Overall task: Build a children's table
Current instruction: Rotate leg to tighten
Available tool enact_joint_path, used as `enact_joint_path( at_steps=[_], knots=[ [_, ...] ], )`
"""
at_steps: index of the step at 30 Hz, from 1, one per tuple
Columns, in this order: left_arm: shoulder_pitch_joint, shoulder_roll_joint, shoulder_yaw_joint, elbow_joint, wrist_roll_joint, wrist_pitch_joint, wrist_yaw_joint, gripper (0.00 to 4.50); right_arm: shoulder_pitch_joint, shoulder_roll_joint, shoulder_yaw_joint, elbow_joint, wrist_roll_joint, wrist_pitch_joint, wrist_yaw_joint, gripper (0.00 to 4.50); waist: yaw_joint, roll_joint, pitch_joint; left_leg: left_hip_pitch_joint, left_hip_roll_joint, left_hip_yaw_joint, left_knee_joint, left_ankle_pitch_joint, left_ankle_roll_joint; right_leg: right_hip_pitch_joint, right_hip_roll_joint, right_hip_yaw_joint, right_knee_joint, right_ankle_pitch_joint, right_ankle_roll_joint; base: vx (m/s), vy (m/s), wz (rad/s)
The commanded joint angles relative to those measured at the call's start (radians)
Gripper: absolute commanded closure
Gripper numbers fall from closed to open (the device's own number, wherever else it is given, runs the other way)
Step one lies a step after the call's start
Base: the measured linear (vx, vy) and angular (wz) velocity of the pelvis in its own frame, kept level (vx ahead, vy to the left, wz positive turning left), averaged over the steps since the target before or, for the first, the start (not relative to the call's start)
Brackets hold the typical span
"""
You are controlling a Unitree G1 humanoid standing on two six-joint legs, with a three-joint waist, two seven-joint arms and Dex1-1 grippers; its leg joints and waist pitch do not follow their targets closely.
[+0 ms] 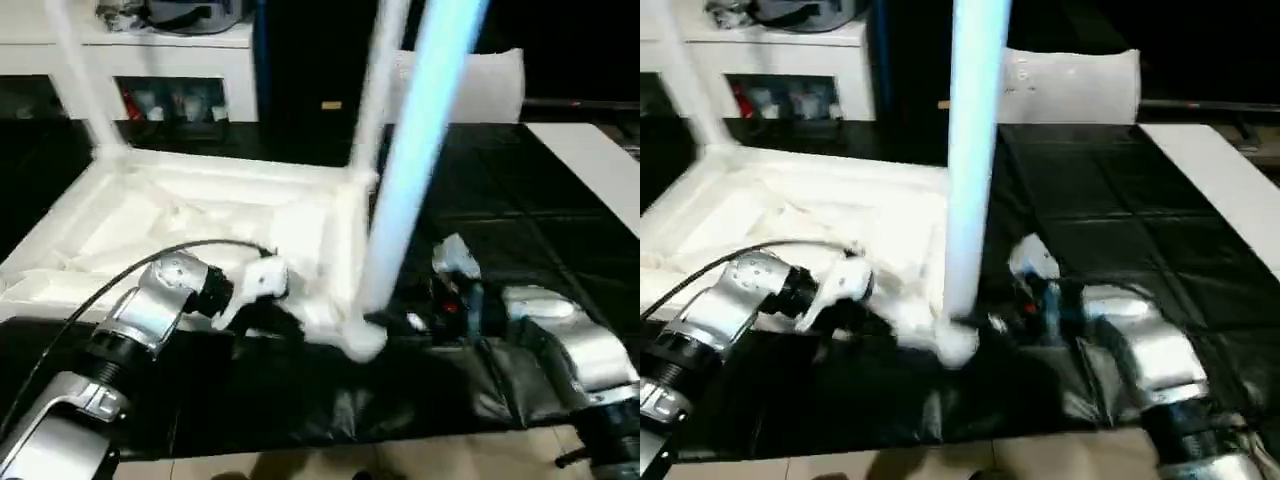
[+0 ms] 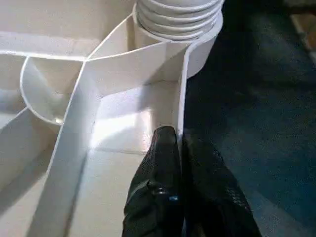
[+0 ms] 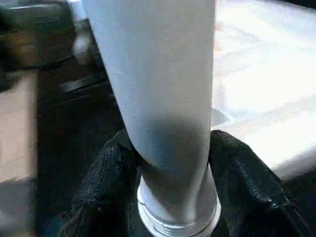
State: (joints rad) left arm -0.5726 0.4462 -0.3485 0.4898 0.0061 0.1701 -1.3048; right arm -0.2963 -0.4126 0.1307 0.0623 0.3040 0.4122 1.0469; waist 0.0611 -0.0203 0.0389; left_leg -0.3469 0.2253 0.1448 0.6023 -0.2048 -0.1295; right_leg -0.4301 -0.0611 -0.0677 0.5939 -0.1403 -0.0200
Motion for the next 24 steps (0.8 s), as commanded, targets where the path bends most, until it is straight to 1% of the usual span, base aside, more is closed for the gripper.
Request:
enact_joint_path(
  at_steps=[1,2,3,4,5,6,7,8,9,10,11,12,13,14,15,16,17,18,19,20,21,23,24],
  knots=[
    [-0.041,-0.079,0.02,-0.023,-0.024,0.043,0.099,4.5,-0.009,0.064,0.051,0.02,-0.045,0.003,-0.109,2.62,-0.004,-0.006,-0.053,-0.009,-0.024,0.023,-0.067,-0.208,0.015,0.06,-0.046,0.014,-0.102,-0.59,-0.026,0.0,0.0,0.0],
    [-0.052,-0.133,0.048,-0.02,-0.016,0.099,0.21,4.5,-0.029,0.145,0.033,0.048,-0.076,0.03,-0.255,2.63,-0.013,-0.006,-0.053,-0.011,-0.029,0.02,-0.065,-0.224,0.017,0.062,-0.045,0.007,-0.109,-0.617,-0.013,0.0,0.0,0.0],
    [-0.056,-0.156,0.059,-0.02,-0.013,0.123,0.256,4.5,-0.04,0.179,0.025,0.057,-0.086,0.046,-0.315,2.64,-0.022,-0.006,-0.052,-0.014,-0.028,0.021,-0.065,-0.223,0.011,0.061,-0.044,0.008,-0.106,-0.614,-0.014,0.0,0.0,0.0],
    [-0.059,-0.18,0.071,-0.023,-0.01,0.153,0.304,4.5,-0.049,0.214,0.016,0.064,-0.094,0.064,-0.379,2.64,-0.035,-0.004,-0.056,-0.011,-0.032,0.018,-0.061,-0.238,0.011,0.06,-0.045,-0.002,-0.115,-0.631,-0.011,0.0,0.0,0.0],
    [-0.06,-0.187,0.074,-0.024,-0.008,0.161,0.317,4.5,-0.053,0.223,0.015,0.066,-0.098,0.07,-0.397,2.65,-0.039,-0.004,-0.055,-0.013,-0.032,0.017,-0.063,-0.236,0.015,0.063,-0.044,-0.003,-0.116,-0.626,-0.01,0.0,0.0,0.0],
    [-0.069,-0.228,0.102,-0.02,-0.004,0.203,0.403,4.5,-0.081,0.284,-0.002,0.094,-0.11,0.098,-0.497,2.65,-0.041,0.005,-0.057,-0.014,-0.028,0.014,-0.069,-0.233,0.023,0.067,-0.044,-0.002,-0.114,-0.592,-0.017,0.0,0.0,0.0],
    [-0.075,-0.252,0.119,-0.019,-0.003,0.229,0.455,4.5,-0.097,0.319,-0.013,0.111,-0.118,0.113,-0.554,2.65,-0.046,0.004,-0.057,-0.014,-0.026,0.016,-0.07,-0.232,0.024,0.065,-0.043,0.001,-0.113,-0.566,-0.028,0.0,0.0,0.0],
    [-0.081,-0.273,0.134,-0.019,0.003,0.252,0.506,4.5,-0.118,0.346,-0.013,0.133,-0.132,0.125,-0.596,2.65,-0.051,0.004,-0.059,-0.012,-0.025,0.014,-0.071,-0.235,0.025,0.063,-0.043,0.002,-0.109,-0.532,-0.05,0.0,0.0,0.0],
    [-0.086,-0.286,0.144,-0.02,0.008,0.265,0.541,4.5,-0.134,0.363,-0.011,0.151,-0.143,0.133,-0.621,2.65,-0.059,0.001,-0.057,-0.01,-0.026,0.015,-0.071,-0.249,0.027,0.061,-0.04,0.004,-0.107,-0.521,-0.062,0.0,0.0,0.0],
    [-0.095,-0.304,0.155,-0.022,0.013,0.283,0.58,4.5,-0.174,0.401,-0.026,0.205,-0.159,0.116,-0.682,2.65,-0.06,0.006,-0.058,-0.006,-0.028,0.016,-0.069,-0.259,0.034,0.061,-0.042,0.005,-0.111,-0.522,-0.064,0.0,0.0,0.0],
    [-0.098,-0.309,0.156,-0.022,0.015,0.285,0.589,4.5,-0.187,0.414,-0.035,0.222,-0.155,0.107,-0.695,2.65,-0.063,0.006,-0.058,-0.007,-0.028,0.017,-0.069,-0.258,0.036,0.06,-0.043,0.006,-0.109,-0.517,-0.067,0.0,0.0,0.0],
    [-0.099,-0.314,0.157,-0.023,0.018,0.288,0.596,4.5,-0.193,0.424,-0.041,0.23,-0.154,0.102,-0.703,2.3,-0.064,0.007,-0.059,-0.009,-0.029,0.017,-0.07,-0.254,0.042,0.062,-0.043,0.007,-0.11,-0.504,-0.07,0.0,0.0,0.0],
    [-0.099,-0.316,0.156,-0.025,0.021,0.287,0.596,4.5,-0.196,0.43,-0.039,0.229,-0.157,0.098,-0.702,2.09,-0.063,0.007,-0.061,-0.008,-0.028,0.018,-0.069,-0.245,0.045,0.062,-0.044,0.01,-0.108,-0.487,-0.073,0.0,0.0,0.0],
    [-0.099,-0.317,0.154,-0.028,0.023,0.284,0.595,4.5,-0.197,0.434,-0.034,0.225,-0.161,0.096,-0.699,1.95,-0.06,0.007,-0.062,-0.011,-0.026,0.018,-0.071,-0.221,0.051,0.065,-0.043,0.014,-0.102,-0.437,-0.086,0.0,0.0,0.0],
    [-0.097,-0.313,0.146,-0.034,0.03,0.276,0.586,4.5,-0.191,0.435,-0.03,0.216,-0.164,0.091,-0.69,1.95,-0.057,0.007,-0.065,-0.013,-0.024,0.02,-0.072,-0.197,0.054,0.069,-0.043,0.019,-0.093,-0.382,-0.104,0.0,0.0,0.0],
    [-0.093,-0.306,0.138,-0.043,0.036,0.276,0.579,4.5,-0.181,0.437,-0.028,0.201,-0.165,0.087,-0.688,1.77,-0.055,0.006,-0.067,-0.014,-0.021,0.02,-0.073,-0.169,0.057,0.073,-0.045,0.022,-0.084,-0.328,-0.124,0.0,0.0,0.0],
    [-0.093,-0.306,0.138,-0.043,0.036,0.276,0.579,4.5,-0.181,0.437,-0.028,0.201,-0.165,0.087,-0.688,1.65,-0.054,0.007,-0.068,-0.014,-0.02,0.02,-0.073,-0.157,0.06,0.074,-0.045,0.023,-0.082,-0.309,-0.133,0.0,0.0,0.0],
    [-0.083,-0.293,0.127,-0.056,0.041,0.274,0.571,4.5,-0.166,0.431,-0.026,0.182,-0.169,0.07,-0.684,1.58,-0.052,0.01,-0.067,-0.013,-0.019,0.021,-0.072,-0.146,0.062,0.073,-0.045,0.025,-0.079,-0.288,-0.148,0.0,0.0,0.0],
    [-0.08,-0.287,0.124,-0.061,0.041,0.271,0.568,4.5,-0.161,0.426,-0.024,0.178,-0.171,0.06,-0.681,1.58,-0.049,0.009,-0.068,-0.015,-0.019,0.022,-0.072,-0.139,0.061,0.076,-0.046,0.026,-0.077,-0.275,-0.151,0.0,0.0,0.0],
    [-0.076,-0.279,0.121,-0.064,0.04,0.269,0.559,4.5,-0.155,0.415,-0.024,0.173,-0.173,0.041,-0.671,1.44,-0.045,0.015,-0.072,-0.015,-0.018,0.022,-0.072,-0.113,0.061,0.077,-0.047,0.029,-0.07,-0.231,-0.165,0.0,0.0,0.0],
    [-0.072,-0.271,0.117,-0.067,0.039,0.26,0.547,4.5,-0.15,0.406,-0.026,0.167,-0.169,0.028,-0.658,1.31,-0.043,0.012,-0.071,-0.015,-0.018,0.023,-0.072,-0.105,0.062,0.078,-0.045,0.029,-0.069,-0.203,-0.177,0.0,0.0,0.0],
    [-0.055,-0.236,0.098,-0.081,0.035,0.227,0.491,4.5,-0.13,0.348,-0.026,0.136,-0.149,-0.011,-0.564,1.15,-0.043,0.017,-0.069,-0.015,-0.019,0.023,-0.072,-0.119,0.063,0.082,-0.045,0.029,-0.07,-0.207,-0.183,0.0,0.0,0.0],
    [-0.051,-0.226,0.093,-0.083,0.035,0.217,0.476,4.5,-0.124,0.33,-0.023,0.125,-0.145,-0.019,-0.538,1.09,-0.041,0.016,-0.068,-0.014,-0.016,0.023,-0.073,-0.128,0.066,0.082,-0.045,0.029,-0.072,-0.209,-0.182,0.0,0.0,0.0]
  ],
)
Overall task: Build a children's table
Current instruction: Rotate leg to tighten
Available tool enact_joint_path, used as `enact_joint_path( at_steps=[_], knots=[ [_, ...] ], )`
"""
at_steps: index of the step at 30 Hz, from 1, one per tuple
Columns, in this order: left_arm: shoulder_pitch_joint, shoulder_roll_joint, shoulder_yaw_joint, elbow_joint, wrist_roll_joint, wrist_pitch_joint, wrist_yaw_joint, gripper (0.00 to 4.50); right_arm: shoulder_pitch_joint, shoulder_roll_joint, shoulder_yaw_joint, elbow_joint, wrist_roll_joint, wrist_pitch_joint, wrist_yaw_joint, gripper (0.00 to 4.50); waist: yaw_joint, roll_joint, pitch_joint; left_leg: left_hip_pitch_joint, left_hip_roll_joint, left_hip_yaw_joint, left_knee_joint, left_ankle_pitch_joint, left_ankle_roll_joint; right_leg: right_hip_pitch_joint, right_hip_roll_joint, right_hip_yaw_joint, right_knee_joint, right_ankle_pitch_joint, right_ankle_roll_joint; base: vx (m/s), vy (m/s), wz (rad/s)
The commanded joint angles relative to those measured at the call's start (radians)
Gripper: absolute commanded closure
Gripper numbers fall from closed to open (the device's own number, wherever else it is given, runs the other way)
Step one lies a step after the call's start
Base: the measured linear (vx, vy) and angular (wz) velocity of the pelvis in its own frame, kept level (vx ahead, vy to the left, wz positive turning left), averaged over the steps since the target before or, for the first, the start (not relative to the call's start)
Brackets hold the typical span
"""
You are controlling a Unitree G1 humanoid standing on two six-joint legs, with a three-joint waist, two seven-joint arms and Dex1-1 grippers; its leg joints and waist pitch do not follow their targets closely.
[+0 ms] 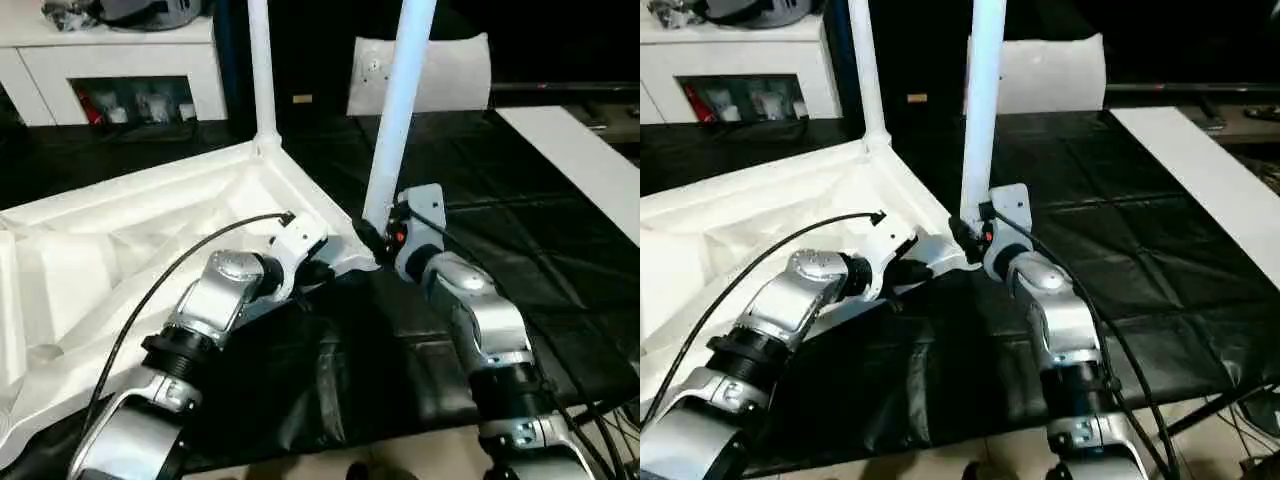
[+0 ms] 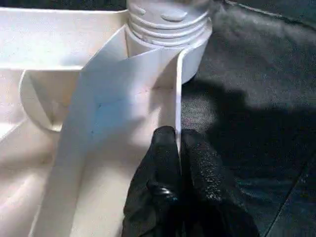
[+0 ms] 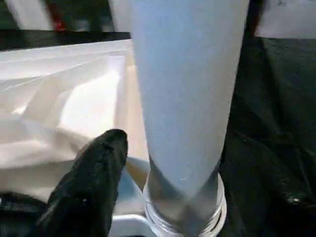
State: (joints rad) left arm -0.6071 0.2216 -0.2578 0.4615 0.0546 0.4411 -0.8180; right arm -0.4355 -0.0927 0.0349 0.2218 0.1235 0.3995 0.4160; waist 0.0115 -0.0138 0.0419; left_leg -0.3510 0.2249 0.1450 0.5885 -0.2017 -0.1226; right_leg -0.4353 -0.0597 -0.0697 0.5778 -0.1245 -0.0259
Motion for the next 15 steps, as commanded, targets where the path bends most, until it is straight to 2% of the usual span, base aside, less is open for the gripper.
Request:
enact_joint_path(
  at_steps=[1,2,3,4,6,8,9,10,11,12,15],
  knots=[
    [-0.012,0.007,-0.001,-0.056,-0.015,-0.063,-0.027,4.5,0.022,-0.009,0.074,-0.047,0.043,-0.008,0.123,1.01,0.008,0.009,-0.071,-0.011,-0.016,0.023,-0.059,-0.13,0.063,0.089,-0.046,0.031,-0.054,-0.219,-0.178,0.0,0.0,0.0],
    [-0.009,0.015,-0.002,-0.056,-0.016,-0.065,-0.037,4.5,0.03,-0.026,0.072,-0.057,0.051,-0.008,0.151,1.01,0.006,0.006,-0.069,-0.012,-0.016,0.024,-0.059,-0.135,0.066,0.087,-0.046,0.032,-0.056,-0.228,-0.18,0.0,0.0,0.0],
    [-0.004,0.026,-0.007,-0.055,-0.019,-0.088,-0.064,4.5,0.038,-0.049,0.07,-0.068,0.059,-0.014,0.184,1.01,0.006,0.008,-0.069,-0.011,-0.017,0.024,-0.059,-0.141,0.064,0.087,-0.046,0.031,-0.057,-0.241,-0.178,0.0,0.0,0.0],
    [0.002,0.045,-0.012,-0.055,-0.022,-0.102,-0.1,4.5,0.053,-0.093,0.071,-0.086,0.072,-0.022,0.249,0.87,0.008,0.008,-0.066,-0.008,-0.017,0.024,-0.059,-0.165,0.065,0.085,-0.046,0.03,-0.065,-0.29,-0.164,0.0,0.0,0.0],
    [0.013,0.085,-0.033,-0.057,-0.031,-0.146,-0.18,4.5,0.074,-0.16,0.076,-0.109,0.088,-0.038,0.348,0.7,0.01,0.004,-0.066,-0.009,-0.015,0.024,-0.06,-0.171,0.07,0.084,-0.045,0.031,-0.064,-0.309,-0.155,0.0,0.0,0.0],
    [0.02,0.107,-0.047,-0.06,-0.038,-0.181,-0.231,4.5,0.081,-0.19,0.078,-0.115,0.096,-0.049,0.398,0.58,0.012,0.005,-0.064,-0.008,-0.014,0.025,-0.061,-0.186,0.07,0.082,-0.047,0.03,-0.068,-0.338,-0.149,0.0,0.0,0.0],
    [0.024,0.12,-0.055,-0.06,-0.044,-0.214,-0.266,4.5,0.084,-0.207,0.079,-0.117,0.1,-0.055,0.424,0.49,0.012,0.001,-0.064,-0.009,-0.015,0.024,-0.061,-0.191,0.069,0.082,-0.047,0.029,-0.07,-0.364,-0.141,0.0,0.0,0.0],
    [0.03,0.149,-0.074,-0.065,-0.051,-0.233,-0.328,4.5,0.084,-0.24,0.08,-0.117,0.116,-0.059,0.479,0.34,0.014,0.002,-0.062,-0.006,-0.015,0.024,-0.061,-0.199,0.069,0.079,-0.047,0.028,-0.074,-0.397,-0.131,0.0,0.0,0.0],
    [0.031,0.169,-0.091,-0.064,-0.048,-0.267,-0.373,4.5,0.082,-0.26,0.084,-0.114,0.119,-0.07,0.514,0.34,0.017,0.001,-0.063,-0.004,-0.014,0.024,-0.06,-0.199,0.07,0.077,-0.048,0.028,-0.075,-0.406,-0.127,0.0,0.0,0.0],
    [0.032,0.183,-0.102,-0.063,-0.044,-0.291,-0.402,4.5,0.08,-0.273,0.087,-0.111,0.12,-0.078,0.536,0.34,0.021,0.003,-0.062,-0.004,-0.012,0.024,-0.061,-0.193,0.069,0.075,-0.049,0.03,-0.073,-0.408,-0.125,0.0,0.0,0.0],
    [0.032,0.21,-0.123,-0.059,-0.045,-0.328,-0.469,4.5,0.078,-0.308,0.095,-0.112,0.138,-0.086,0.611,0.34,0.037,0.004,-0.062,0.009,-0.008,0.028,-0.061,-0.206,0.065,0.065,-0.048,0.033,-0.073,-0.399,-0.138,0.0,0.0,0.0]
  ],
)
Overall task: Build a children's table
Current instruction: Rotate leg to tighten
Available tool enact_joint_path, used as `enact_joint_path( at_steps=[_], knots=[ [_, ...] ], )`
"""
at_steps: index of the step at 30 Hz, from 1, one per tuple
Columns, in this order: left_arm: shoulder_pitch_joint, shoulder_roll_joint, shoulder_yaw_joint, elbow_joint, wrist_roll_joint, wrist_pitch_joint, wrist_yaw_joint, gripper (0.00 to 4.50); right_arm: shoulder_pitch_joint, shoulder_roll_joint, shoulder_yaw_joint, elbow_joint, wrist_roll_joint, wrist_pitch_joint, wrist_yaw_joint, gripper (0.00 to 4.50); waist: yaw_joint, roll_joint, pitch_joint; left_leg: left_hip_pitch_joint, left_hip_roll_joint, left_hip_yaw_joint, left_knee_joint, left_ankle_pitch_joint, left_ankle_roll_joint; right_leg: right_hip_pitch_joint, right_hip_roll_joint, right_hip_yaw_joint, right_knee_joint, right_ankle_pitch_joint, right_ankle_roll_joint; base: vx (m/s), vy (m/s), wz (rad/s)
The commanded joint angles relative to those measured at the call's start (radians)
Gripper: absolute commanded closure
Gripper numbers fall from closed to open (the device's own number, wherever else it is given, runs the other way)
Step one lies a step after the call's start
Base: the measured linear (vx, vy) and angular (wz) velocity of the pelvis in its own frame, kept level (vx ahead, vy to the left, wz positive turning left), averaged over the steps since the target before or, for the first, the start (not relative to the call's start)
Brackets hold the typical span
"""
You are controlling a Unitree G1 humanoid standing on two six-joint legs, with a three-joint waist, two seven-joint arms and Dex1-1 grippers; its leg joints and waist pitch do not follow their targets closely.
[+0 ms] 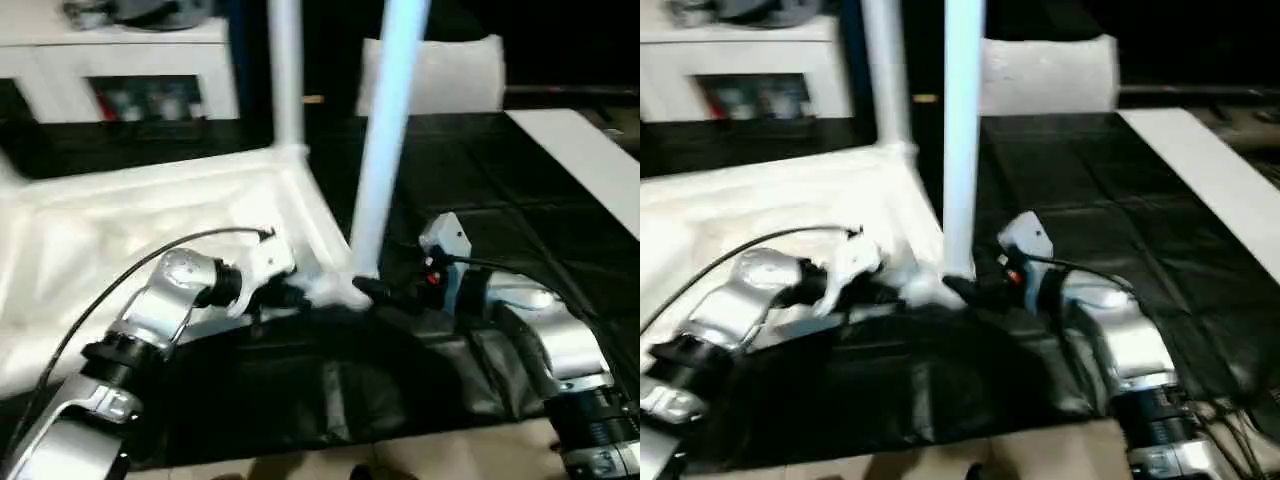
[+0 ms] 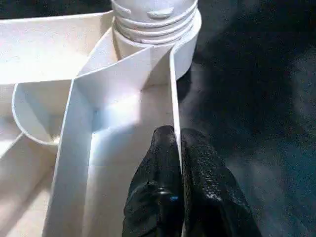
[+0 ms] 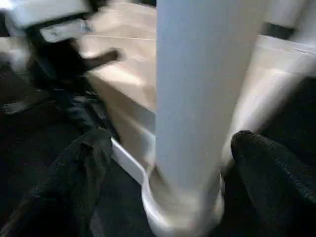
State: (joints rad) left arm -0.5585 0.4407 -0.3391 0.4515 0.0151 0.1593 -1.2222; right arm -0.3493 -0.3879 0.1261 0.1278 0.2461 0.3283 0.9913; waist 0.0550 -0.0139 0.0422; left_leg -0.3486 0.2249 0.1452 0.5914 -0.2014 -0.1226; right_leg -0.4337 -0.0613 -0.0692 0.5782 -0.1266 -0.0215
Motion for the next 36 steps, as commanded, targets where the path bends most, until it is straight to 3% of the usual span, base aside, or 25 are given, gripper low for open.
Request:
enact_joint_path(
  at_steps=[1,3,4,8,15,22,29,36],
  knots=[
    [-0.019,0.004,-0.049,-0.053,-0.021,-0.056,-0.119,4.5,-0.01,-0.048,0.013,-0.019,0.037,-0.017,0.114,0.34,0.001,0.004,-0.064,0.006,-0.004,0.027,-0.066,-0.199,0.062,0.065,-0.047,0.034,-0.067,-0.361,-0.156,0.0,0.0,0.0],
    [-0.023,0.016,-0.057,-0.057,-0.032,-0.067,-0.16,4.5,-0.013,-0.074,0.021,-0.014,0.053,-0.019,0.175,0.34,0.007,0.003,-0.062,0.008,-0.001,0.028,-0.067,-0.208,0.059,0.063,-0.046,0.035,-0.061,-0.32,-0.177,0.0,0.0,0.0],
    [-0.026,0.024,-0.064,-0.059,-0.035,-0.076,-0.186,4.5,-0.017,-0.088,0.025,-0.009,0.061,-0.019,0.213,0.34,0.01,0.001,-0.063,0.003,-0.002,0.026,-0.067,-0.214,0.059,0.07,-0.047,0.034,-0.057,-0.315,-0.181,0.0,0.0,0.0],
    [-0.034,0.048,-0.091,-0.057,-0.043,-0.118,-0.274,4.5,-0.032,-0.127,0.05,0.011,0.077,-0.033,0.318,0.58,0.014,-0.001,-0.063,-0.002,-0.004,0.028,-0.066,-0.203,0.064,0.074,-0.051,0.035,-0.056,-0.316,-0.177,0.0,0.0,0.0],
    [-0.049,0.057,-0.114,-0.056,-0.036,-0.151,-0.327,4.5,-0.052,-0.143,0.079,0.038,0.083,-0.041,0.393,1.15,0.026,-0.007,-0.063,0.0,-0.004,0.029,-0.064,-0.196,0.053,0.071,-0.051,0.033,-0.062,-0.384,-0.149,0.0,0.0,0.0],
    [-0.054,0.057,-0.116,-0.05,-0.036,-0.167,-0.35,4.5,-0.064,-0.143,0.1,0.049,0.082,-0.04,0.441,1.79,0.029,-0.008,-0.065,-0.004,-0.004,0.027,-0.065,-0.179,0.053,0.073,-0.052,0.031,-0.059,-0.379,-0.142,0.0,0.0,0.0],
    [-0.055,0.06,-0.114,-0.047,-0.039,-0.158,-0.345,4.5,-0.059,-0.138,0.108,0.041,0.088,-0.022,0.456,2.35,0.03,-0.006,-0.067,-0.004,-0.004,0.028,-0.064,-0.17,0.051,0.074,-0.05,0.032,-0.054,-0.333,-0.162,0.0,0.0,0.0],
    [-0.054,0.038,-0.08,-0.042,-0.047,-0.09,-0.282,4.5,-0.027,-0.111,0.083,-0.008,0.133,0.04,0.408,2.54,0.03,-0.003,-0.065,-0.005,-0.005,0.027,-0.065,-0.179,0.045,0.075,-0.05,0.03,-0.059,-0.366,-0.151,0.0,0.0,0.0]
  ],
)
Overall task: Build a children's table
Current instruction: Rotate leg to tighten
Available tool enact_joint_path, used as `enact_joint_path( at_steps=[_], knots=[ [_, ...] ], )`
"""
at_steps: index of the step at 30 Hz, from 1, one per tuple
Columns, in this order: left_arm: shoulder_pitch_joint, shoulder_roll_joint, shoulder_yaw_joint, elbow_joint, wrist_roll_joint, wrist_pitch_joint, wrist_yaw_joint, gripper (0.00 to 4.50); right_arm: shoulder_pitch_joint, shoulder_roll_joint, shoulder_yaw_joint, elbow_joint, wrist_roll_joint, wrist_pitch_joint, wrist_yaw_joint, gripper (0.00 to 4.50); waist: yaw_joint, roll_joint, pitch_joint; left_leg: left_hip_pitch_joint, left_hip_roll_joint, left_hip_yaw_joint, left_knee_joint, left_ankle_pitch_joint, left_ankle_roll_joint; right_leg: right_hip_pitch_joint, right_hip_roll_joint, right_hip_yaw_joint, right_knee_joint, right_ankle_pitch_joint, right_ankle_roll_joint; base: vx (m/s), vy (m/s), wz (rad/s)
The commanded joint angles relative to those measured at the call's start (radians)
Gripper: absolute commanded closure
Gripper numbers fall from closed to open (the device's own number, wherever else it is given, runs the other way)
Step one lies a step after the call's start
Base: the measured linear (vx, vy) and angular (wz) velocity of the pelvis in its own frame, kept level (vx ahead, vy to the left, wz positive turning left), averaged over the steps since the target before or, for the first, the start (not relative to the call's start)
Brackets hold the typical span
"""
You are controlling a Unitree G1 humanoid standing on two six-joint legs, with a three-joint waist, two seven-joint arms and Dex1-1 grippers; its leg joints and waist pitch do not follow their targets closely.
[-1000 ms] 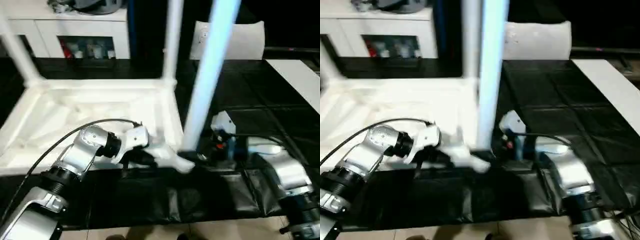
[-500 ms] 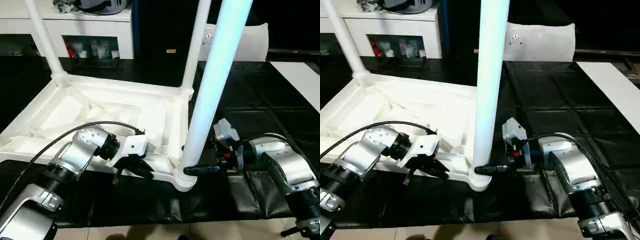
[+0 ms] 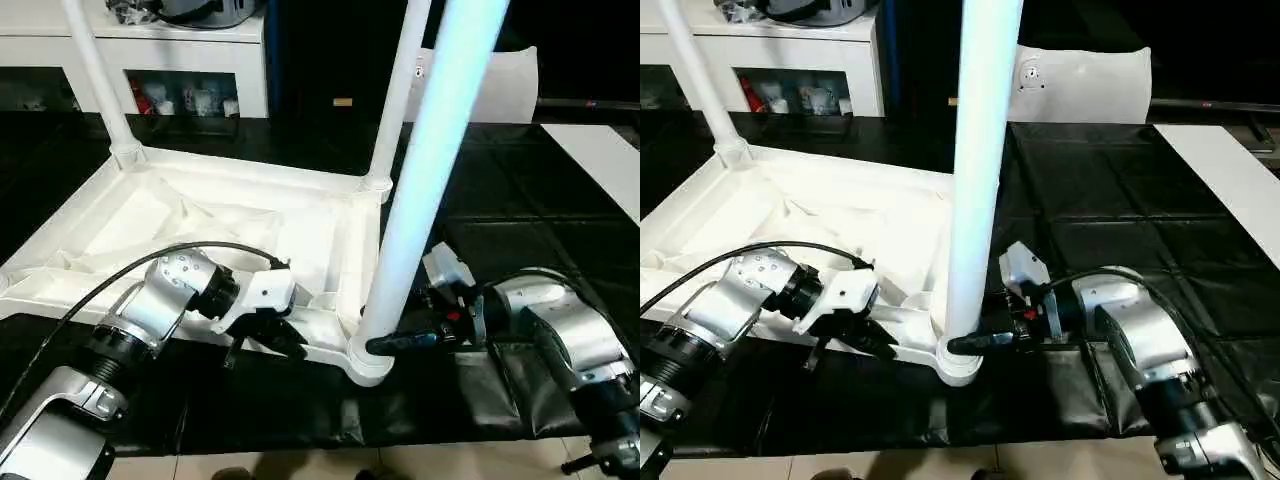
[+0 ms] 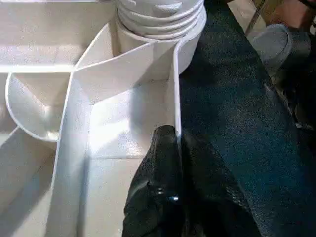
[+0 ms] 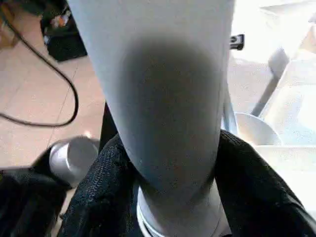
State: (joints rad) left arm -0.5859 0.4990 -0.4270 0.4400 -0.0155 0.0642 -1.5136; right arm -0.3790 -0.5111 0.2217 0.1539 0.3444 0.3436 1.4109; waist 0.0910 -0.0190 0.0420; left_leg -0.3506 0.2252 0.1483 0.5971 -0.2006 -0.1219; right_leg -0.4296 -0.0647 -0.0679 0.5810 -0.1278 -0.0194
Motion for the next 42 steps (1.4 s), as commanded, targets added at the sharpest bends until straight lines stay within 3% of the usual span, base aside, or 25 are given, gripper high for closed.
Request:
enact_joint_path(
  at_steps=[1,3,5,7,9,10,13,16,17,18,20,23,25,28,32,33,36,42],
  knots=[
    [-0.031,-0.036,0.024,-0.026,-0.012,0.053,0.062,4.5,0.02,0.031,-0.028,-0.058,0.047,0.057,-0.063,2.54,-0.007,0.004,-0.062,0.0,-0.006,0.025,-0.071,-0.195,0.039,0.067,-0.045,0.029,-0.066,-0.385,-0.145,0.0,0.0,0.0],
    [-0.037,-0.071,0.057,-0.02,-0.016,0.121,0.151,4.5,0.047,0.072,-0.049,-0.085,0.041,0.089,-0.166,2.54,-0.009,0.0,-0.06,0.0,-0.011,0.023,-0.071,-0.212,0.031,0.069,-0.046,0.024,-0.073,-0.458,-0.119,0.0,0.0,0.0],
    [-0.035,-0.092,0.076,-0.027,-0.018,0.164,0.206,4.5,0.064,0.118,-0.061,-0.1,0.005,0.092,-0.28,2.54,-0.014,0.001,-0.054,0.005,-0.015,0.024,-0.069,-0.235,0.02,0.059,-0.046,0.019,-0.09,-0.551,-0.079,0.0,0.0,0.0],
    [-0.033,-0.104,0.084,-0.03,-0.014,0.186,0.237,4.5,0.07,0.146,-0.064,-0.105,-0.02,0.093,-0.345,2.55,-0.029,-0.001,-0.058,-0.005,-0.021,0.017,-0.071,-0.232,0.011,0.07,-0.047,0.009,-0.096,-0.599,-0.038,0.0,0.0,0.0],
    [-0.039,-0.136,0.102,-0.023,-0.002,0.222,0.312,4.5,0.074,0.197,-0.07,-0.109,-0.052,0.117,-0.451,2.55,-0.044,-0.004,-0.057,-0.008,-0.023,0.017,-0.069,-0.223,0.015,0.065,-0.044,0.008,-0.097,-0.586,-0.036,0.0,0.0,0.0],
    [-0.055,-0.18,0.127,-0.006,0.009,0.262,0.414,4.5,0.068,0.265,-0.08,-0.106,-0.084,0.149,-0.58,2.55,-0.057,-0.004,-0.057,-0.009,-0.025,0.018,-0.066,-0.223,0.012,0.063,-0.042,0.008,-0.097,-0.587,-0.039,0.0,0.0,0.0],
    [-0.076,-0.244,0.165,0.011,0.012,0.319,0.537,4.5,0.047,0.344,-0.087,-0.091,-0.119,0.184,-0.715,2.56,-0.067,-0.004,-0.061,-0.007,-0.029,0.017,-0.063,-0.224,0.024,0.062,-0.043,0.004,-0.104,-0.599,-0.031,0.0,0.0,0.0],
    [-0.103,-0.324,0.206,0.031,0.016,0.372,0.687,4.5,-0.004,0.456,-0.118,-0.024,-0.164,0.217,-0.921,2.56,-0.081,-0.001,-0.064,-0.01,-0.028,0.017,-0.063,-0.202,0.019,0.058,-0.04,0.01,-0.093,-0.542,-0.06,0.0,0.0,0.0],
    [-0.112,-0.36,0.227,0.038,0.015,0.388,0.747,4.5,-0.038,0.505,-0.133,0.02,-0.188,0.225,-1.008,2.56,-0.08,0.001,-0.067,-0.009,-0.026,0.015,-0.065,-0.196,0.019,0.063,-0.043,0.01,-0.09,-0.524,-0.066,0.0,0.0,0.0],
    [-0.116,-0.378,0.235,0.041,0.014,0.395,0.77,4.5,-0.058,0.526,-0.138,0.048,-0.198,0.212,-1.038,2.56,-0.084,0.001,-0.067,-0.014,-0.024,0.015,-0.067,-0.178,0.022,0.065,-0.042,0.014,-0.083,-0.472,-0.083,0.0,0.0,0.0],
    [-0.119,-0.397,0.241,0.04,0.015,0.402,0.791,4.5,-0.079,0.549,-0.146,0.077,-0.204,0.185,-1.063,2.56,-0.082,0.003,-0.073,-0.014,-0.021,0.017,-0.065,-0.151,0.03,0.068,-0.043,0.02,-0.074,-0.386,-0.109,0.0,0.0,0.0],
    [-0.113,-0.414,0.242,0.026,0.018,0.414,0.801,4.5,-0.087,0.58,-0.167,0.075,-0.184,0.163,-1.066,1.85,-0.076,0.004,-0.076,-0.015,-0.02,0.021,-0.063,-0.086,0.056,0.074,-0.041,0.027,-0.056,-0.219,-0.167,0.0,0.0,0.0],
    [-0.108,-0.411,0.237,0.021,0.025,0.418,0.802,4.5,-0.078,0.585,-0.169,0.056,-0.179,0.16,-1.062,1.68,-0.073,0.005,-0.077,-0.016,-0.02,0.022,-0.064,-0.053,0.074,0.081,-0.042,0.03,-0.047,-0.145,-0.198,0.0,0.0,0.0],
    [-0.093,-0.392,0.229,0.01,0.032,0.422,0.798,4.5,-0.043,0.572,-0.178,0.01,-0.17,0.14,-1.039,1.4,-0.071,0.007,-0.074,-0.013,-0.018,0.022,-0.066,-0.064,0.077,0.082,-0.043,0.031,-0.049,-0.144,-0.208,0.0,0.0,0.0],
    [-0.065,-0.348,0.216,-0.014,0.038,0.412,0.747,4.5,0.029,0.474,-0.171,-0.069,-0.151,0.108,-0.926,1.03,-0.069,0.009,-0.069,-0.011,-0.017,0.022,-0.069,-0.12,0.069,0.085,-0.043,0.03,-0.058,-0.213,-0.184,0.0,0.0,0.0],
    [-0.06,-0.337,0.212,-0.015,0.039,0.403,0.732,4.5,0.04,0.457,-0.17,-0.081,-0.149,0.107,-0.906,0.93,-0.071,0.008,-0.067,-0.016,-0.018,0.022,-0.07,-0.13,0.07,0.088,-0.043,0.029,-0.061,-0.239,-0.174,0.0,0.0,0.0],
    [-0.041,-0.292,0.193,-0.026,0.033,0.356,0.65,4.5,0.074,0.382,-0.178,-0.125,-0.122,0.105,-0.811,0.69,-0.076,0.008,-0.065,-0.016,-0.02,0.022,-0.069,-0.154,0.071,0.085,-0.042,0.029,-0.072,-0.31,-0.147,0.0,0.0,0.0],
    [-0.005,-0.18,0.149,-0.041,0.024,0.275,0.484,4.5,0.088,0.223,-0.18,-0.141,-0.095,0.049,-0.608,0.62,-0.066,0.014,-0.062,-0.008,-0.014,0.02,-0.07,-0.188,0.069,0.074,-0.041,0.027,-0.075,-0.35,-0.153,0.0,0.0,0.0]
  ],
)
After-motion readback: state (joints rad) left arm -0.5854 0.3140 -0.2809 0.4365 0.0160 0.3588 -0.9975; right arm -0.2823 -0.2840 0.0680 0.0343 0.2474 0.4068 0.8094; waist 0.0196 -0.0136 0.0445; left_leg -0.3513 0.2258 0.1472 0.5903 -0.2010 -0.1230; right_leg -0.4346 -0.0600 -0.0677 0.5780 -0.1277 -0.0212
